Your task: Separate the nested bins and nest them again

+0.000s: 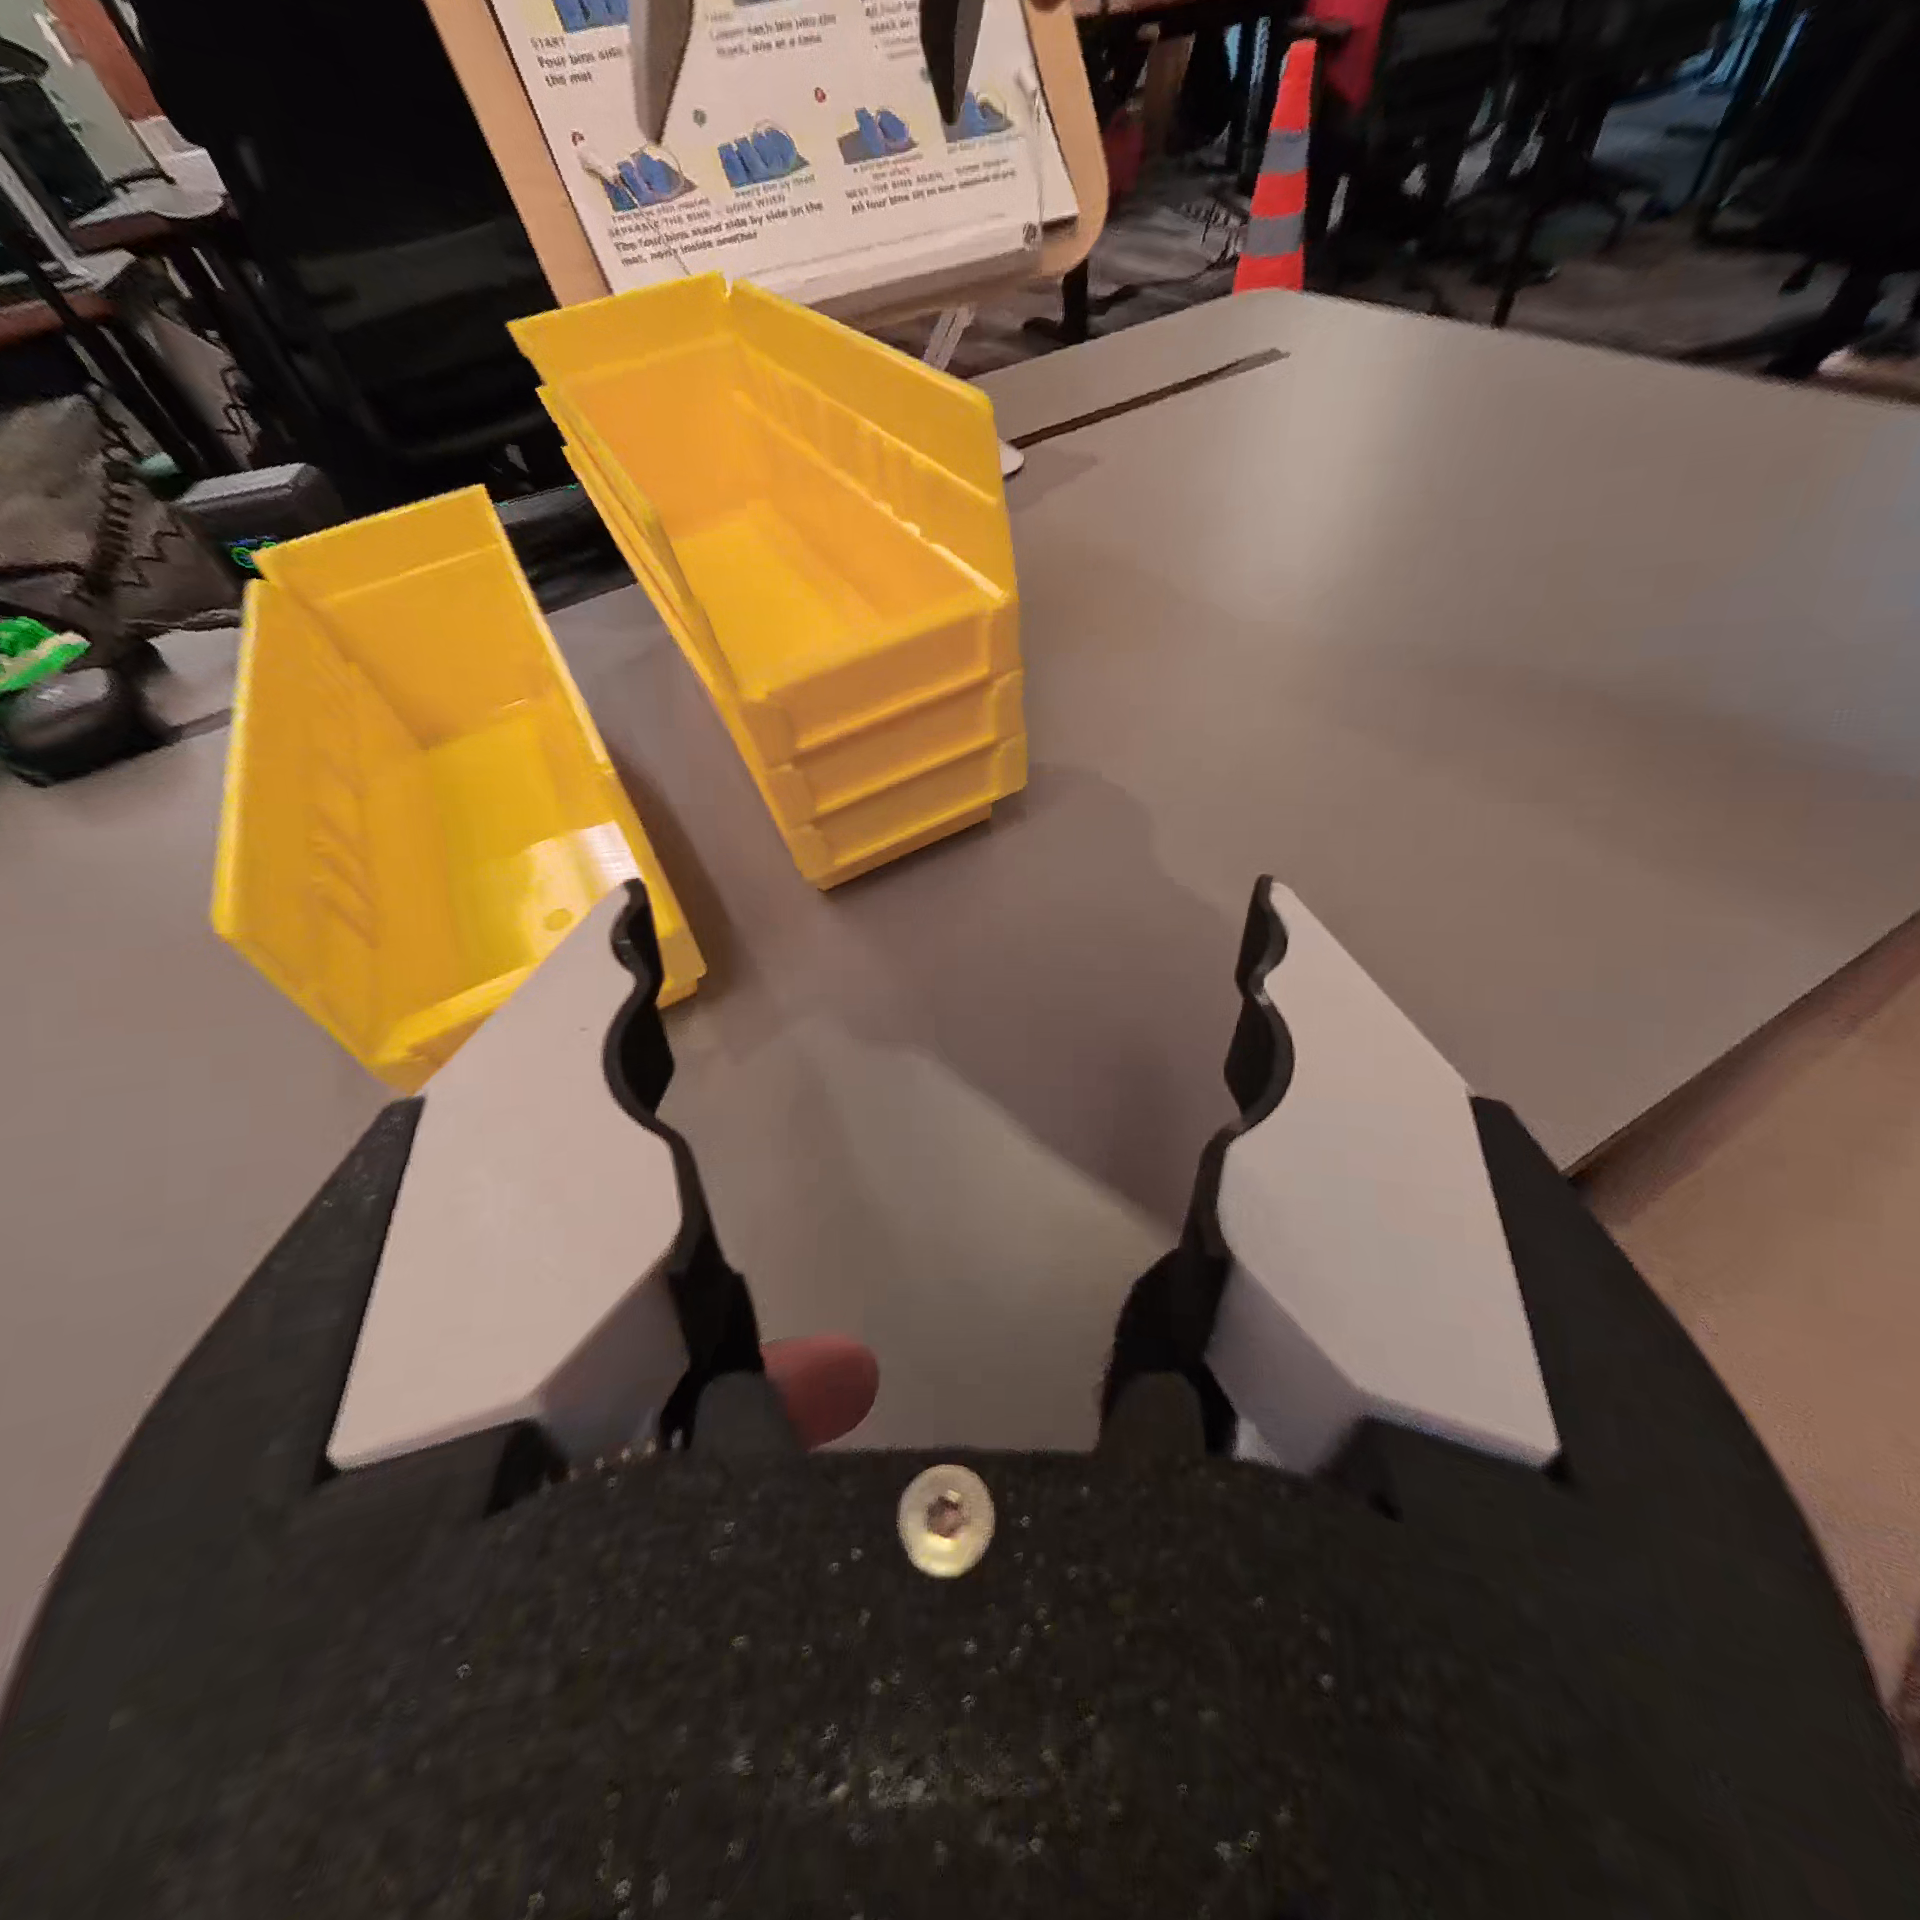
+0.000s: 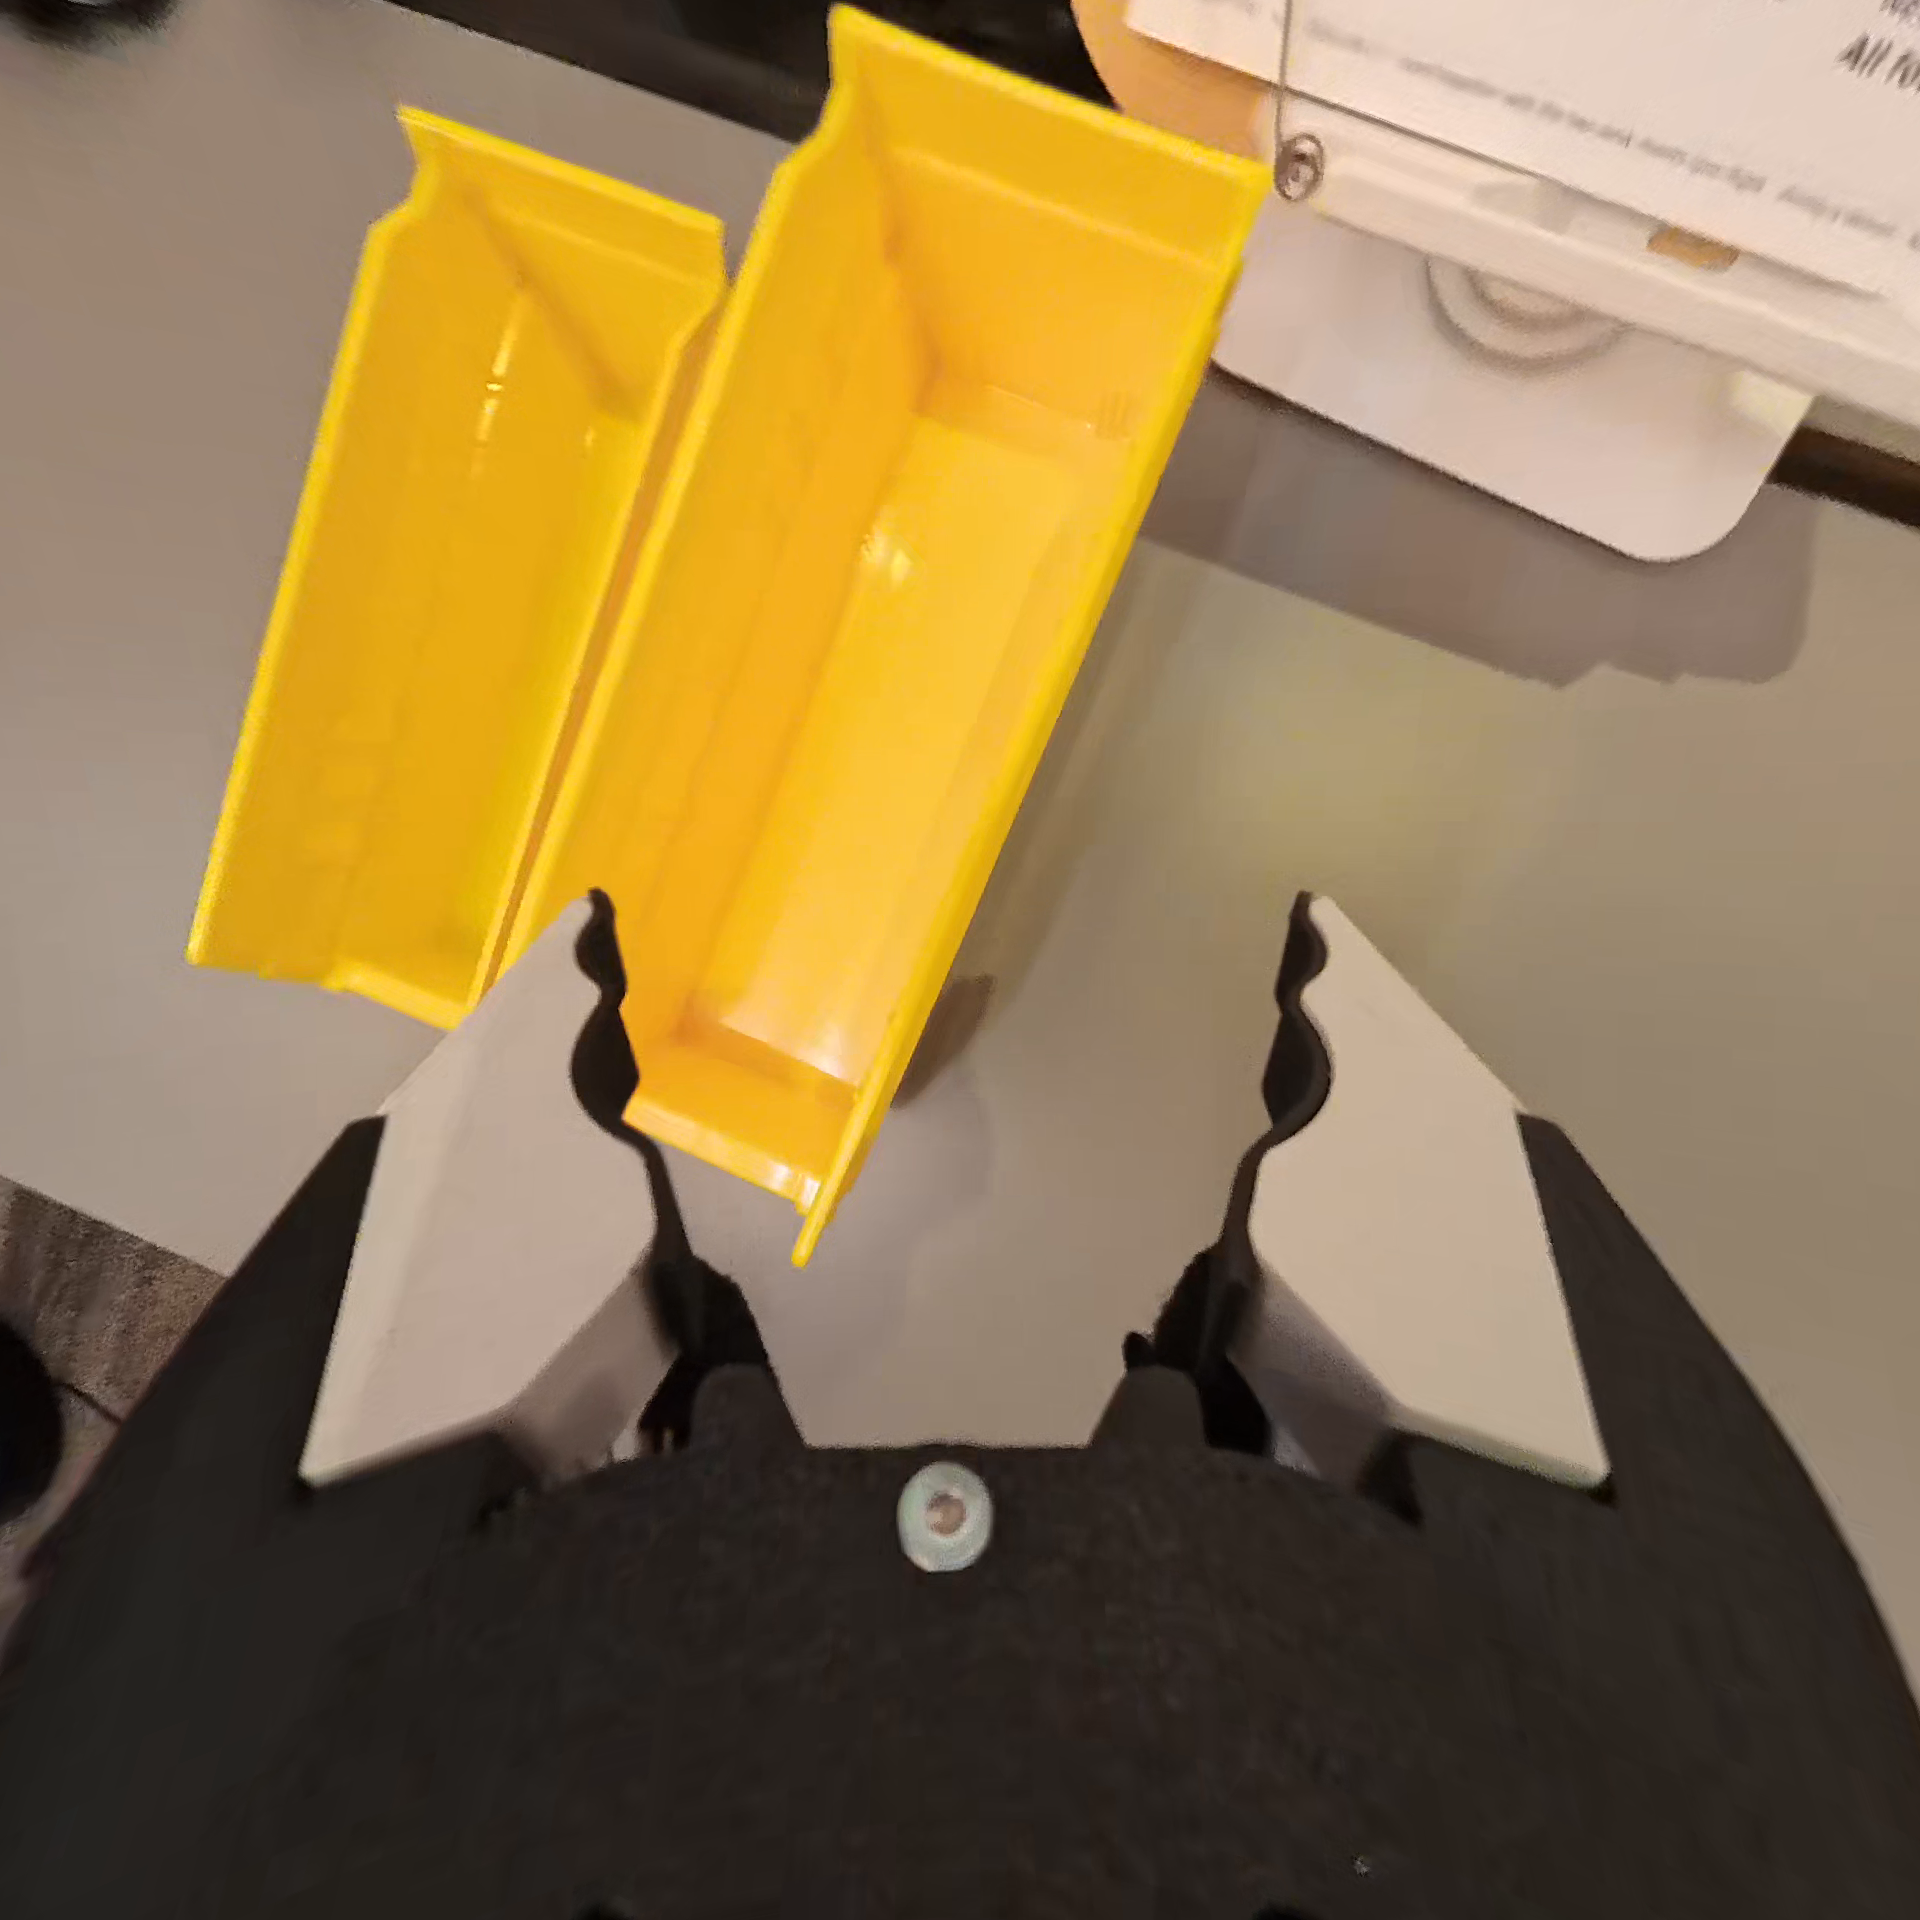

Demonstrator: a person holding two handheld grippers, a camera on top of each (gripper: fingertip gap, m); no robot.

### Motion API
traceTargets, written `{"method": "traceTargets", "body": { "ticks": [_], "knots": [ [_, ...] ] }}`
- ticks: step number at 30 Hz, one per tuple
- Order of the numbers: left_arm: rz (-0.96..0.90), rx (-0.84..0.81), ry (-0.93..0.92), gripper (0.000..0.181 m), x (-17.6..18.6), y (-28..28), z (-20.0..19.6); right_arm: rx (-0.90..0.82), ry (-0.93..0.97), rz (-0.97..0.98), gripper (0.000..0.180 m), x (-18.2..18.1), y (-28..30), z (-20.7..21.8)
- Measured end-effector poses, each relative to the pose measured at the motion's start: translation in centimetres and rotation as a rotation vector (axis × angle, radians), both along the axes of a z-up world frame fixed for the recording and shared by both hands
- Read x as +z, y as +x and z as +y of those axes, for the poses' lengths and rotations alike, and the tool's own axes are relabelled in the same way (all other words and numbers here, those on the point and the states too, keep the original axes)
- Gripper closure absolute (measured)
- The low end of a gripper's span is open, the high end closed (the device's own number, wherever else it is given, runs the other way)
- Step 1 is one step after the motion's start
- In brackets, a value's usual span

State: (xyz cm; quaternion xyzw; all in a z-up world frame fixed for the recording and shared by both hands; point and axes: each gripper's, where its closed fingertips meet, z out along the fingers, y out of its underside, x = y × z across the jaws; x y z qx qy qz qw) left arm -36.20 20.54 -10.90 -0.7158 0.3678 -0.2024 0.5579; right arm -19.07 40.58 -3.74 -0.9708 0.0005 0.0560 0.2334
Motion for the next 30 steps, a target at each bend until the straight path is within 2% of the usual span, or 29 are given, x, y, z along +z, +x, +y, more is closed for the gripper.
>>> {"method": "traceTargets", "body": {
  "ticks": [3, 7, 11, 16, 22, 25, 30],
  "knots": [
    [0.005, 0.012, 0.029, 0.073, 0.4, -0.3, 0.1, -0.066, -0.073, 0.005, 0.053, -1.4, -0.1, 1.0],
    [-0.048, -0.004, -0.039, 0.071, 0.1, -0.3, 0.0, -0.109, -0.145, -0.017, 0.05, -3.0, -0.3, 1.3],
    [-0.038, 0.003, -0.033, 0.072, 0.0, -0.5, 0.1, -0.114, -0.207, -0.001, 0.047, -4.5, -1.1, 1.2],
    [-0.032, 0.004, -0.04, 0.075, -0.1, -0.4, 0.1, -0.136, -0.218, 0.075, 0.041, -4.6, -3.2, 1.9],
    [0.029, -0.005, -0.041, 0.075, -1.1, 0.0, 0.0, -0.189, -0.224, -0.05, 0.043, -6.7, -3.4, 4.3],
    [0.065, 0.007, -0.002, 0.079, -1.1, -0.4, 0.2, -0.206, -0.233, -0.055, 0.054, -7.4, -3.8, 5.0],
    [0.068, 0.001, -0.036, 0.08, -1.7, -0.2, 0.3, -0.212, -0.263, -0.036, 0.075, -7.0, -3.8, 4.5]
  ]
}}
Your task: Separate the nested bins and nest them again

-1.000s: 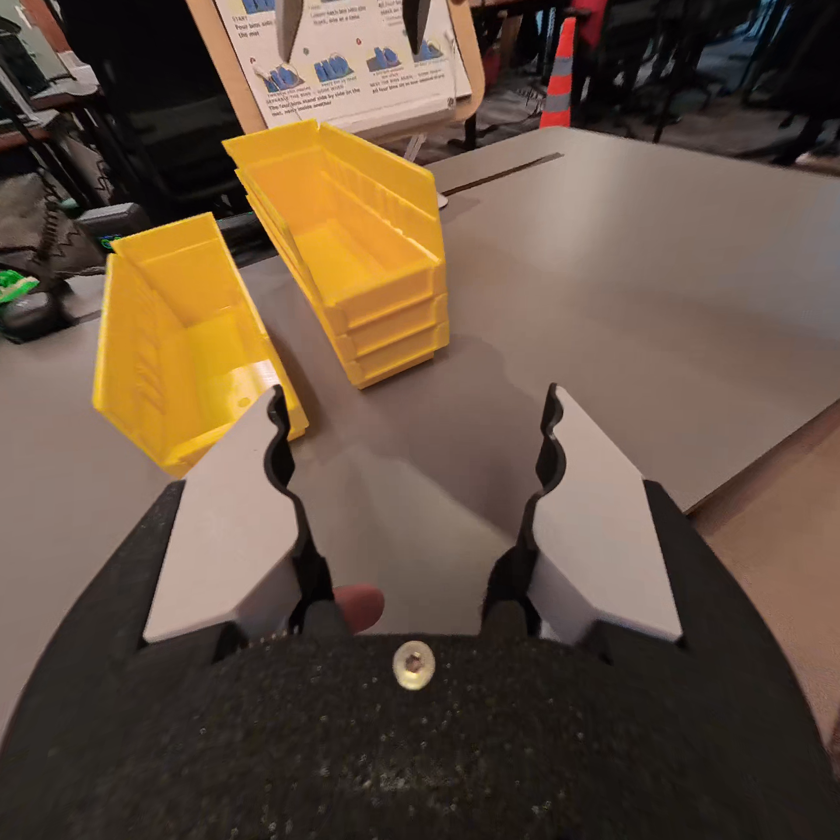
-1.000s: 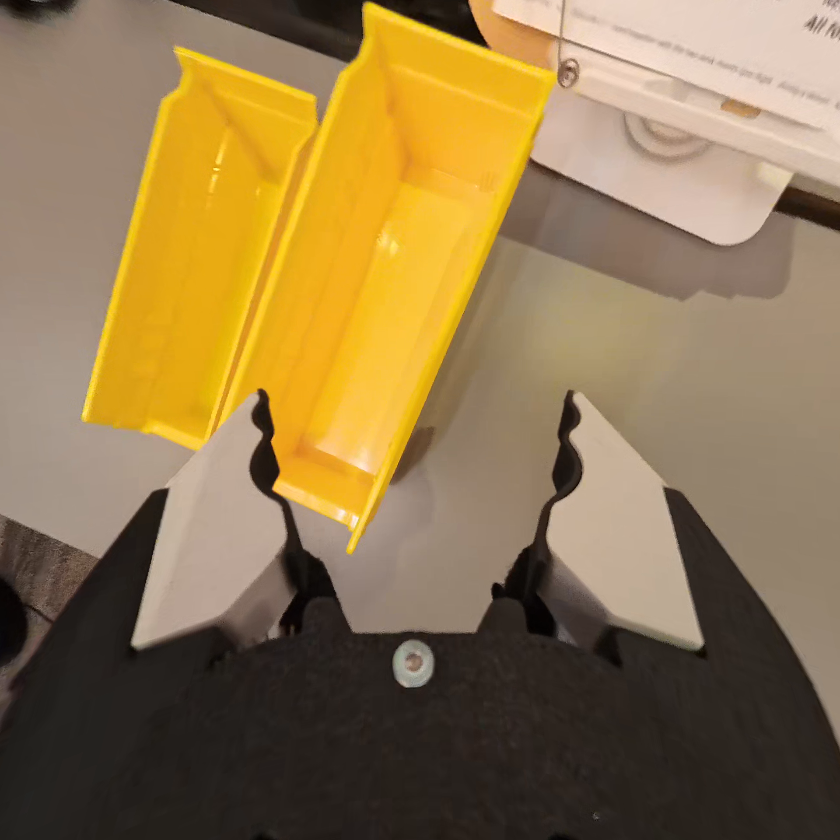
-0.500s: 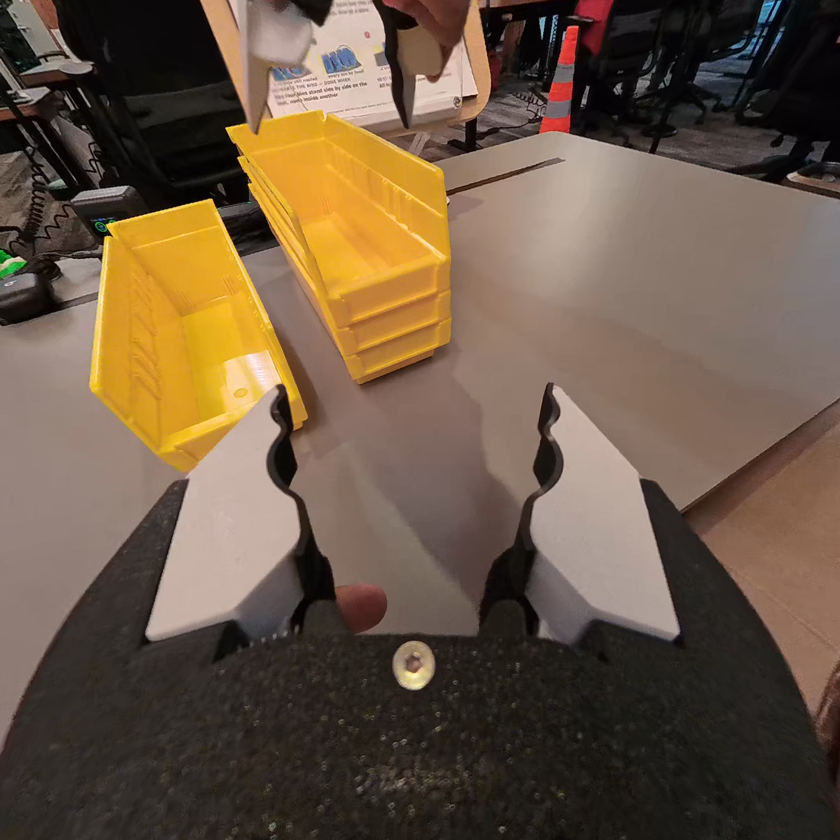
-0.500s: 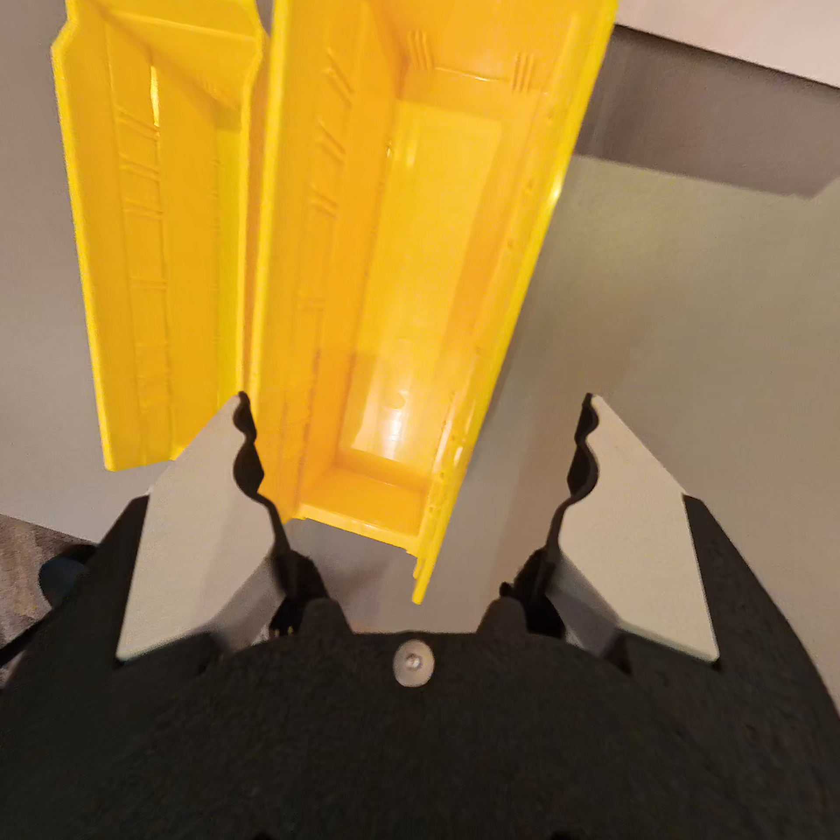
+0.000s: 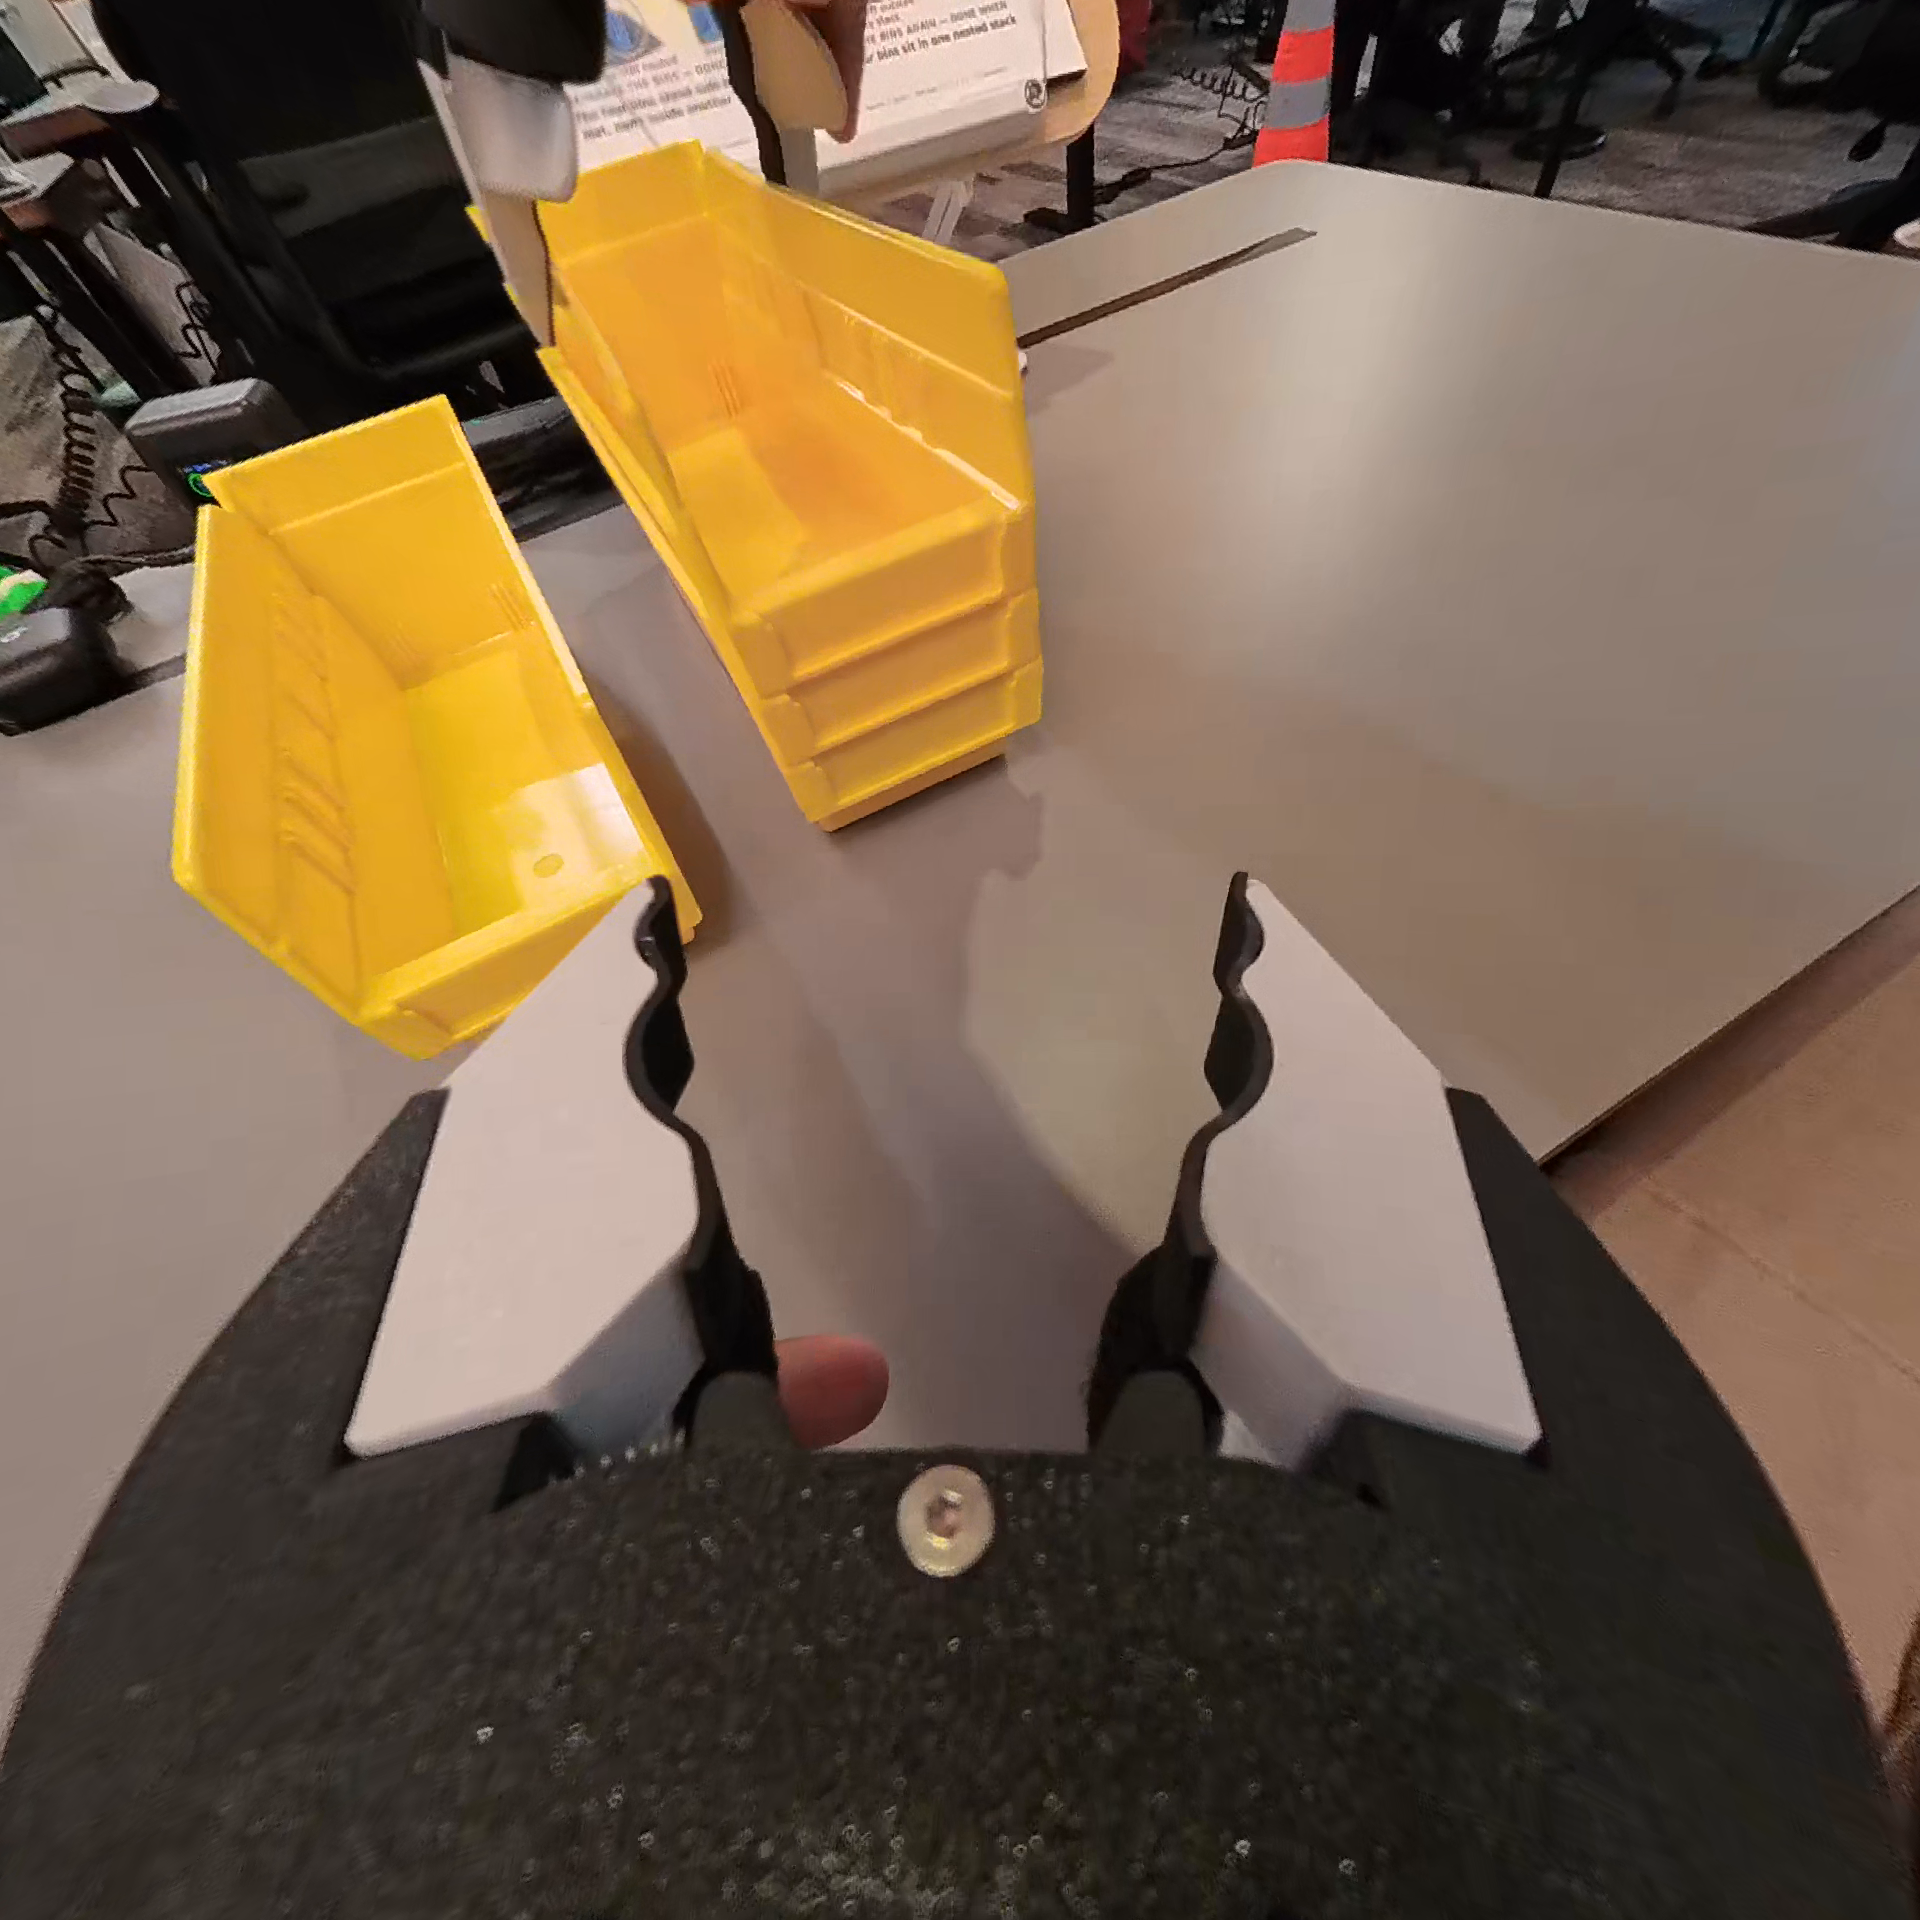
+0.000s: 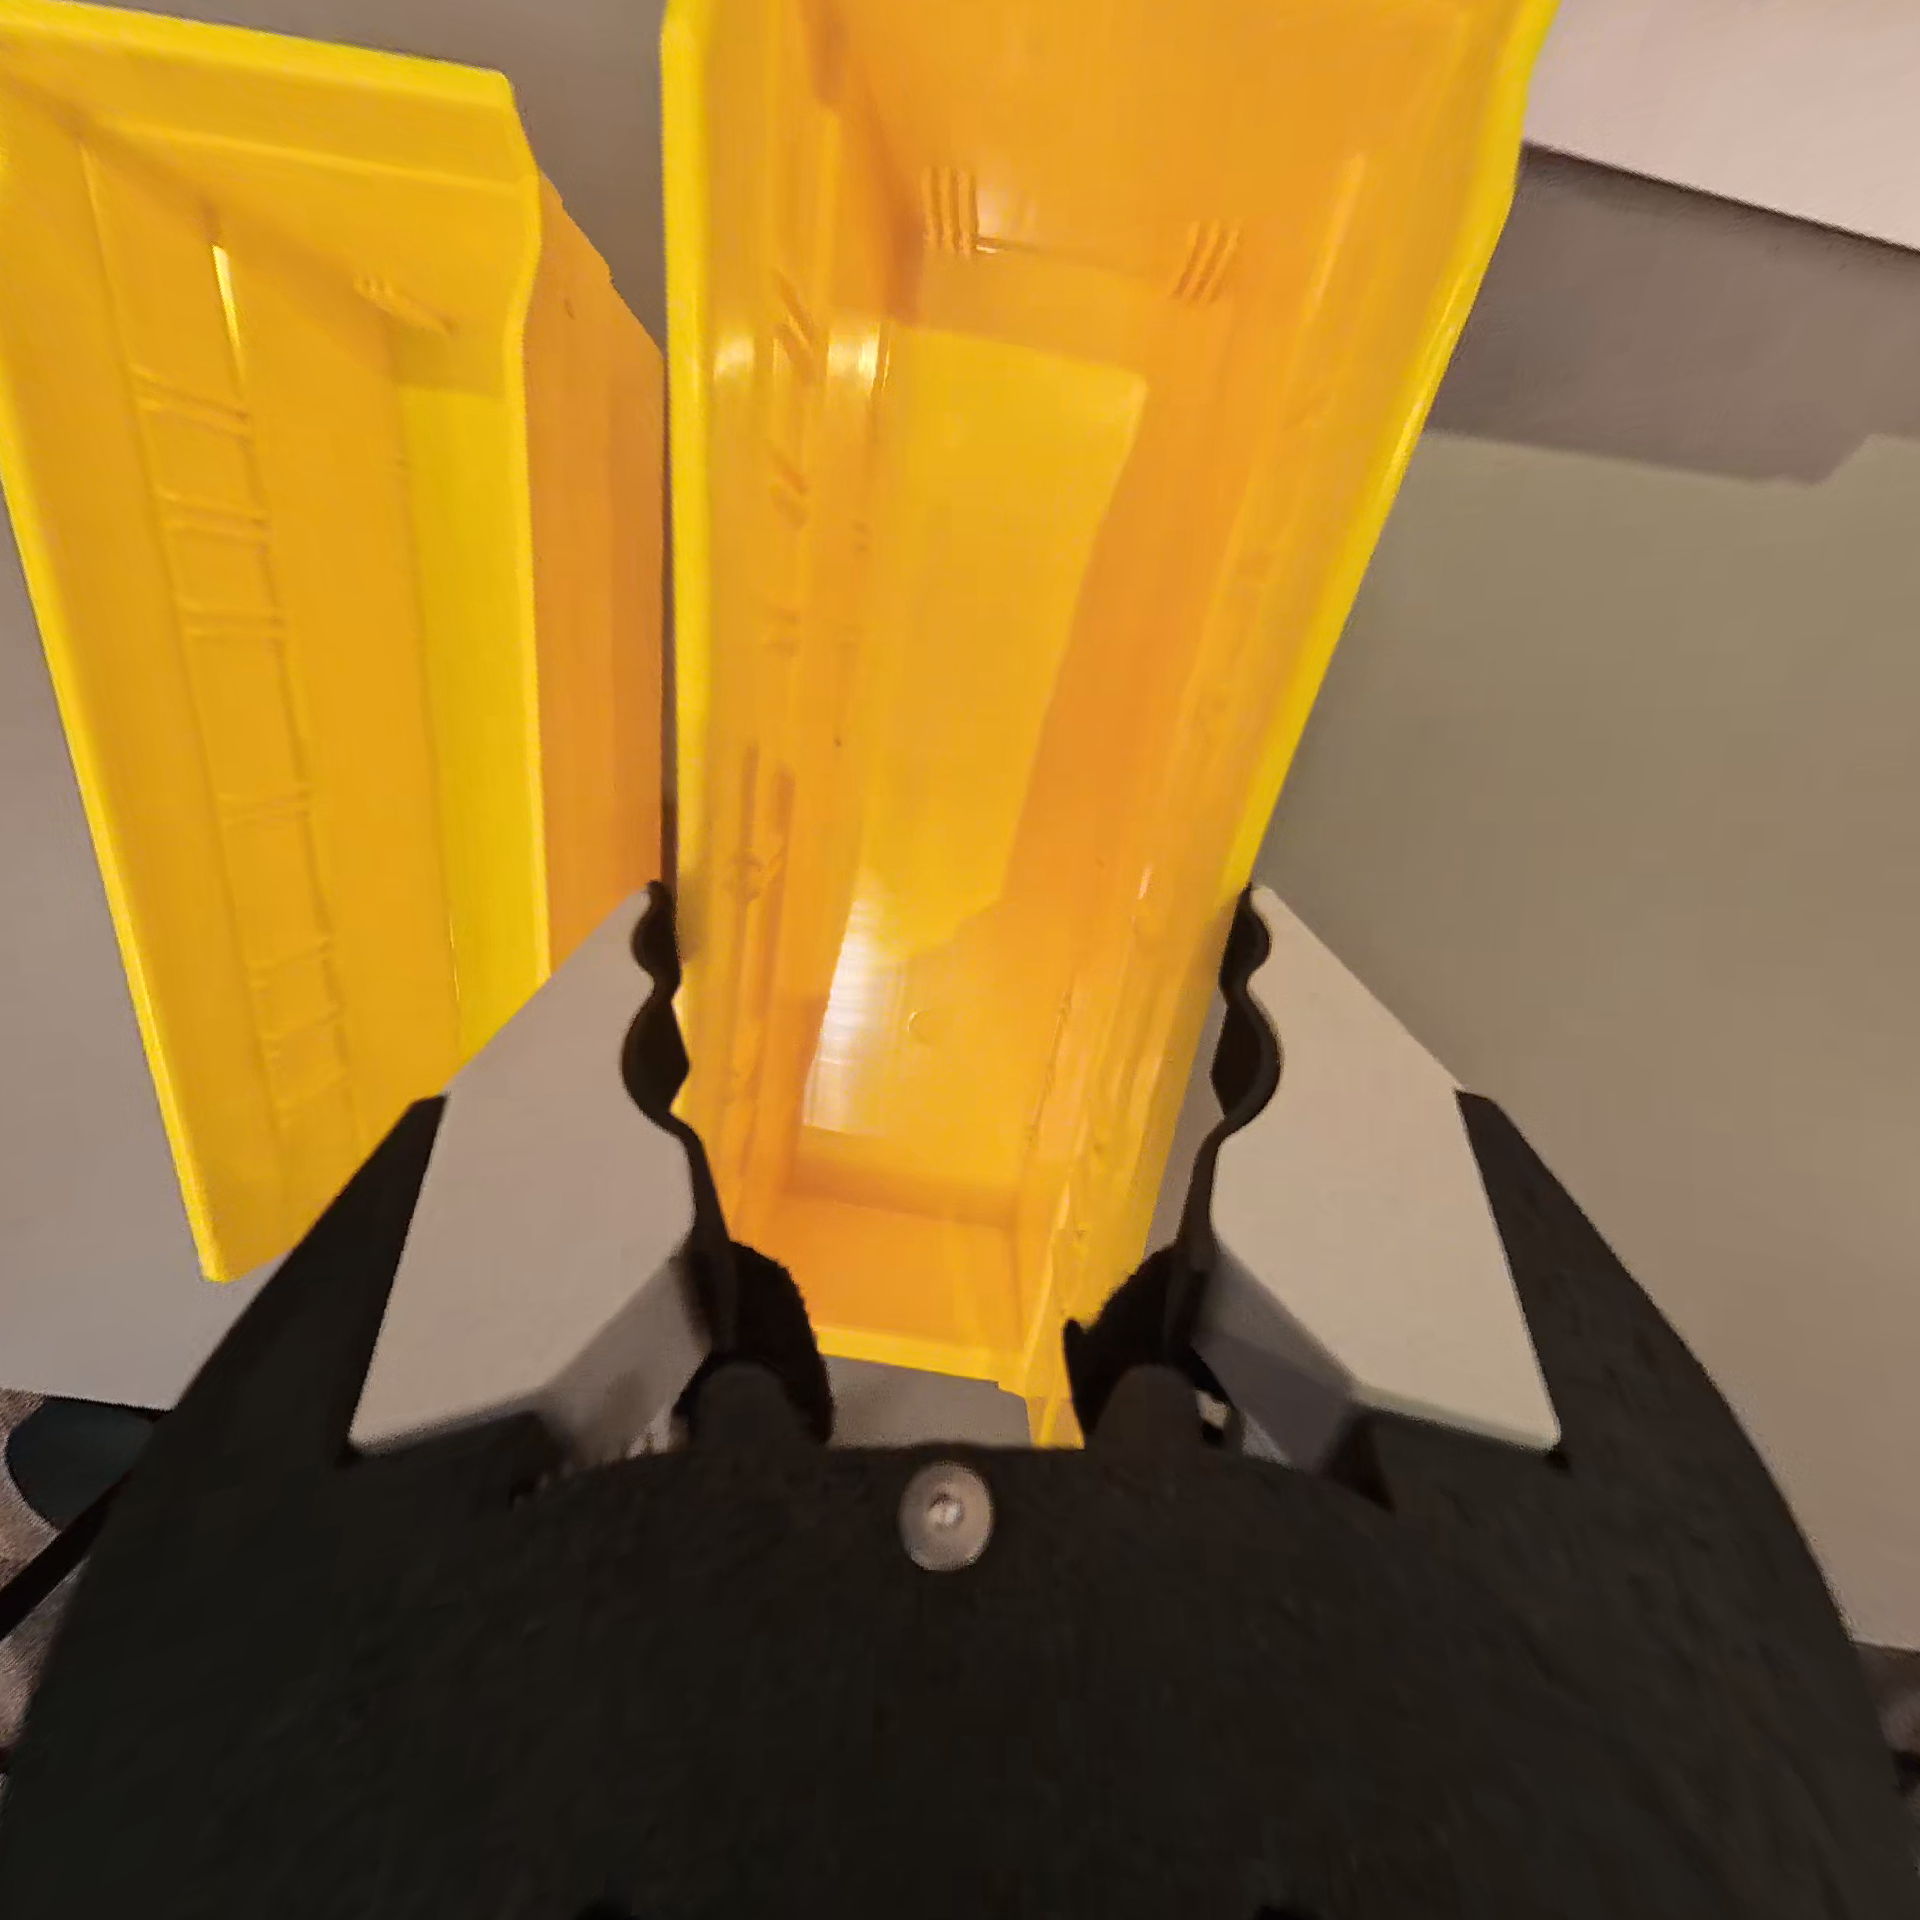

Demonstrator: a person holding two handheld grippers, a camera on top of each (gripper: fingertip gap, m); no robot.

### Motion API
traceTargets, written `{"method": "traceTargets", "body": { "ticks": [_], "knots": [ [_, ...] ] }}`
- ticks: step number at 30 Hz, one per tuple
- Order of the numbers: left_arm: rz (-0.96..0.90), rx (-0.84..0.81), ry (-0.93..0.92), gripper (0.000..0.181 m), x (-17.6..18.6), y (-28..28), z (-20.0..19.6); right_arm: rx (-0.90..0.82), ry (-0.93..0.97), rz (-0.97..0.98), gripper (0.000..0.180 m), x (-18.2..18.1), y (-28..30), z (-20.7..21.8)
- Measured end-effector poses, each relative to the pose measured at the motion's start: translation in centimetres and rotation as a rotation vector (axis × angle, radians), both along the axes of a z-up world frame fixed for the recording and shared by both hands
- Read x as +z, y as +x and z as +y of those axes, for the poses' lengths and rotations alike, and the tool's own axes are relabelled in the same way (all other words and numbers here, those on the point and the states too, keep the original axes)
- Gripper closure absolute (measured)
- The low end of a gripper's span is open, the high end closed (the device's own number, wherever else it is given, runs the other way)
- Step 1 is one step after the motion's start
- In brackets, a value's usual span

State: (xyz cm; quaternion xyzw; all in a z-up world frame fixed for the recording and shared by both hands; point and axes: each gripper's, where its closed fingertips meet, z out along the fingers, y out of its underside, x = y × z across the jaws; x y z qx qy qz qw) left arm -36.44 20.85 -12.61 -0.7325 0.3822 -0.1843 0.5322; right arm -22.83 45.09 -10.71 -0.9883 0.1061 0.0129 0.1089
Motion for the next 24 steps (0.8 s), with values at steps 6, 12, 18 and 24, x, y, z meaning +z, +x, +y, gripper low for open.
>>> {"method": "traceTargets", "body": {
  "ticks": [6, 12, 18, 24],
  "knots": [
    [-0.003, 0.01, -0.003, 0.082, 0.1, -0.3, 0.0, -0.002, -0.049, 0.016, 0.086, 0.2, 0.3, -1.5],
    [0.01, 0.01, -0.017, 0.083, -0.2, 0.0, 0.0, 0.01, -0.078, 0.005, 0.088, 0.4, 0.6, -3.2],
    [0.012, 0.02, -0.015, 0.083, -0.2, -0.3, 0.0, 0.009, -0.075, 0.012, 0.091, 0.8, 0.7, -3.7],
    [-0.008, 0.018, -0.054, 0.084, -0.5, -0.3, 0.1, 0.017, -0.06, 0.012, 0.091, 2.4, 0.7, -3.7]
  ]
}}
